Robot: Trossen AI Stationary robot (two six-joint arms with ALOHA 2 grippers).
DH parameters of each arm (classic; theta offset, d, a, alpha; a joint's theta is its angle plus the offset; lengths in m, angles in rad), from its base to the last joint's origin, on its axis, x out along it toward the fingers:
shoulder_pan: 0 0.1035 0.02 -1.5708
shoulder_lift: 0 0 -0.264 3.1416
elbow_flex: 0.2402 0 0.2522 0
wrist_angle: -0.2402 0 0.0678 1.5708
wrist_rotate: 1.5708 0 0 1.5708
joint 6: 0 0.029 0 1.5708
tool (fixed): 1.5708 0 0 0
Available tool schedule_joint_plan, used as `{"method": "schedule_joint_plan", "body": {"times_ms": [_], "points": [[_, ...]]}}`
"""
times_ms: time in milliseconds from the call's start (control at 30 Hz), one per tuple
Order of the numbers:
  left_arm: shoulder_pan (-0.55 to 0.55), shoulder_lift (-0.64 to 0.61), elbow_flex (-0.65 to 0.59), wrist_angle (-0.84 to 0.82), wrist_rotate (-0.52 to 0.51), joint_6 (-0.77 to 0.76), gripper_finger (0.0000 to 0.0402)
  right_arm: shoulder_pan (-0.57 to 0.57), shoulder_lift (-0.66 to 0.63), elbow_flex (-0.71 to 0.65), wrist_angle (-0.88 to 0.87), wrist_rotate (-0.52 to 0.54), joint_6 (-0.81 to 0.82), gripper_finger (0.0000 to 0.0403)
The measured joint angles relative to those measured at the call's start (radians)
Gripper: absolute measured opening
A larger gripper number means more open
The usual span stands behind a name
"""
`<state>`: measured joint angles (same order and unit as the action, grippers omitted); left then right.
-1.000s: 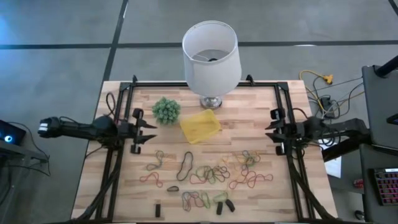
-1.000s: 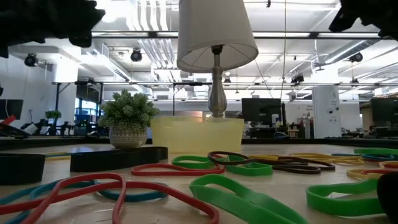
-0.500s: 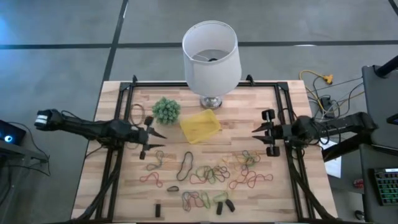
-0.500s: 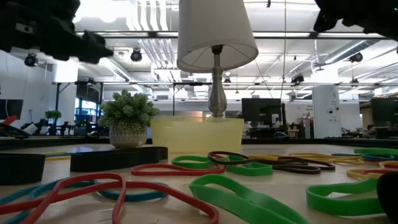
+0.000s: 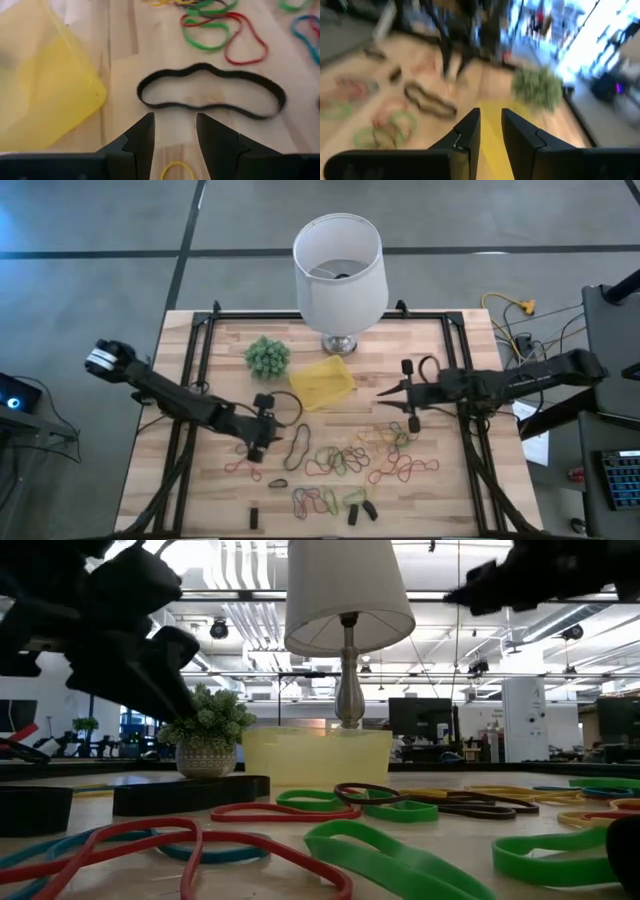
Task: Pick and place rubber bands into bin
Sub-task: Put the black rubber band into the yellow bin
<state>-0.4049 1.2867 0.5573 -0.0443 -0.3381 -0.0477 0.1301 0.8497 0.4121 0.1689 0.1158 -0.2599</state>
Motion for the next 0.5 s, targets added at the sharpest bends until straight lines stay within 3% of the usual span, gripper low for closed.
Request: {"method": "schedule_joint_plan", "body": {"times_ms": [133, 267, 500], "points": [[-0.048, 0.074, 0.06, -0.072, -0.097, -0.045, 0.013, 0.049, 0.088, 0.092, -0.227, 0.142, 0.061, 0.0073], [-0.079, 0.106, 0.079, -0.077, -0.122, -0.05, 0.013, 0.136, 0.181, 0.18, -0.407, 0.287, 0.135, 0.0073], [-0.081, 0.089, 0.095, -0.073, -0.125, -0.051, 0.013, 0.242, 0.278, 0.276, -0.402, 0.384, 0.16, 0.0073]]}}
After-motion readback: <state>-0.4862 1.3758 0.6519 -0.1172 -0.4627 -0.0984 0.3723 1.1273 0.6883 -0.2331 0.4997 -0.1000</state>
